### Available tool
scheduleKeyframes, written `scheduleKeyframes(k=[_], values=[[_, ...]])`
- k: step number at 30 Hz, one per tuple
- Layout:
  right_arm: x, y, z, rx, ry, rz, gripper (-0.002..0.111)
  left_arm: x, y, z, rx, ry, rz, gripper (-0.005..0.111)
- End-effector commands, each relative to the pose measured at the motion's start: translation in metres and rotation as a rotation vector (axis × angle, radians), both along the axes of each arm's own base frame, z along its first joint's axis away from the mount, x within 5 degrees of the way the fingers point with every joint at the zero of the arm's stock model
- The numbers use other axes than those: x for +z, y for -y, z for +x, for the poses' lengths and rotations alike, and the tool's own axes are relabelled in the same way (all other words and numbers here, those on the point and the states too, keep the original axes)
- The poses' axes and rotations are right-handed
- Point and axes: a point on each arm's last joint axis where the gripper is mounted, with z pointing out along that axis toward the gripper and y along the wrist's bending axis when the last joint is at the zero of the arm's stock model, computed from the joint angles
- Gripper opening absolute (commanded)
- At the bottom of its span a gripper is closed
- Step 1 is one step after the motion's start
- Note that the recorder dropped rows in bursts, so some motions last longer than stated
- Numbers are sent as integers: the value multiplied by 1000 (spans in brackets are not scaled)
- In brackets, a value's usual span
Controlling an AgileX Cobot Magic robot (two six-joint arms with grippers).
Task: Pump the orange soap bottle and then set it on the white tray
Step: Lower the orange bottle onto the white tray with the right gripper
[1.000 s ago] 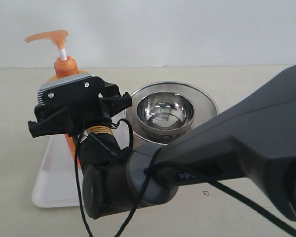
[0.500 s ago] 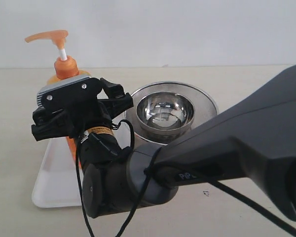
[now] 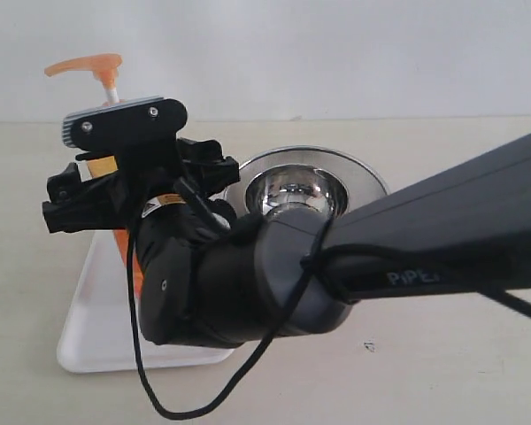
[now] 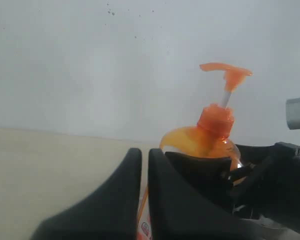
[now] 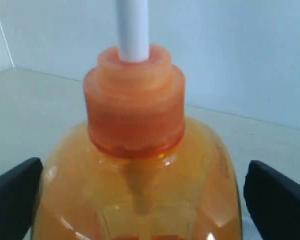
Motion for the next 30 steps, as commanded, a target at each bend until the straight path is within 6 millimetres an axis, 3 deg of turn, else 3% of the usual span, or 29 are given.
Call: scheduleKeyframes(k=[1, 17, 30], values=[[11, -1, -6, 59, -44, -29, 105, -1, -1, -1, 2, -5, -1, 5], [37, 5, -31, 11, -35, -139, 105, -1, -1, -1, 2, -5, -1, 5], [39, 1, -53, 4, -26, -207, 105, -1, 0, -1, 0, -8, 1, 5]])
